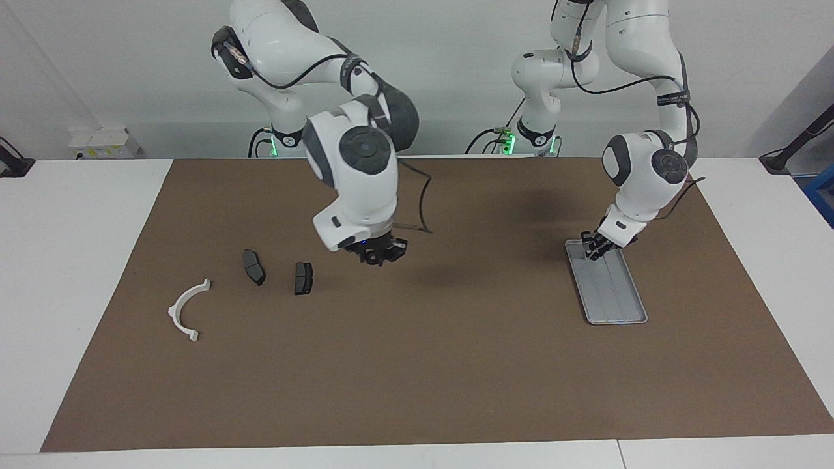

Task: Pick bearing gear from pile to tray

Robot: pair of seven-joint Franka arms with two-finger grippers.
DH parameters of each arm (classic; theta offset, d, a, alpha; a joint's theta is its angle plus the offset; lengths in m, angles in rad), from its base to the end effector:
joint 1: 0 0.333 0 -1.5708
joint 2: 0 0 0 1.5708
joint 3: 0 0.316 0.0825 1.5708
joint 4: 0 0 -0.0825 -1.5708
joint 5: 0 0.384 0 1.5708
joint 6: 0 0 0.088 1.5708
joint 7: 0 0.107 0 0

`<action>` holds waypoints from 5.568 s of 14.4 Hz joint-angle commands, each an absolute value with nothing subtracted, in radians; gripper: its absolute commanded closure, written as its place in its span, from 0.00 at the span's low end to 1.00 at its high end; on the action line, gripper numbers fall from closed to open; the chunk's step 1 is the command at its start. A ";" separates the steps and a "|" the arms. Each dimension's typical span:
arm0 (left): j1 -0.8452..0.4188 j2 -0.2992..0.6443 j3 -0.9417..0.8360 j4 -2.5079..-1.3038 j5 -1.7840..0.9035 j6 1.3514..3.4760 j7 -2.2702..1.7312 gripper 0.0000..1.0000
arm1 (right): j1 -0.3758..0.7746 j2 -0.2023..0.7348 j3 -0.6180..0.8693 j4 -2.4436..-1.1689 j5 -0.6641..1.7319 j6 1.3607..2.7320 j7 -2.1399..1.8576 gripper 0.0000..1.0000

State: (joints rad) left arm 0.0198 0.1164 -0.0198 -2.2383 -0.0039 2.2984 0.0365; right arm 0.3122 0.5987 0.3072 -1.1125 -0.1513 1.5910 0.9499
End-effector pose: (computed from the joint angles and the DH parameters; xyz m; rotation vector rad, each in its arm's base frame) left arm 0.5307 -0.0001 0.3128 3.1338 -0.0529 -0.0881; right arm 0.6196 0.3484 0.4708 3.0364 -0.5566 -0.1296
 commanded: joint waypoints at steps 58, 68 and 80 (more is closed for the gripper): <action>-0.311 0.367 -0.021 -1.677 0.025 1.980 -0.627 0.95 | -0.002 0.049 0.045 -1.611 -0.043 1.671 -0.044 0.00; 0.015 0.356 -0.021 -1.865 0.017 2.192 0.044 0.94 | 0.011 -0.071 0.028 -1.603 0.025 1.554 0.051 0.00; 0.015 0.267 -0.021 -1.870 0.012 2.119 0.043 0.00 | 0.009 -0.055 0.026 -1.624 0.046 1.569 0.075 0.00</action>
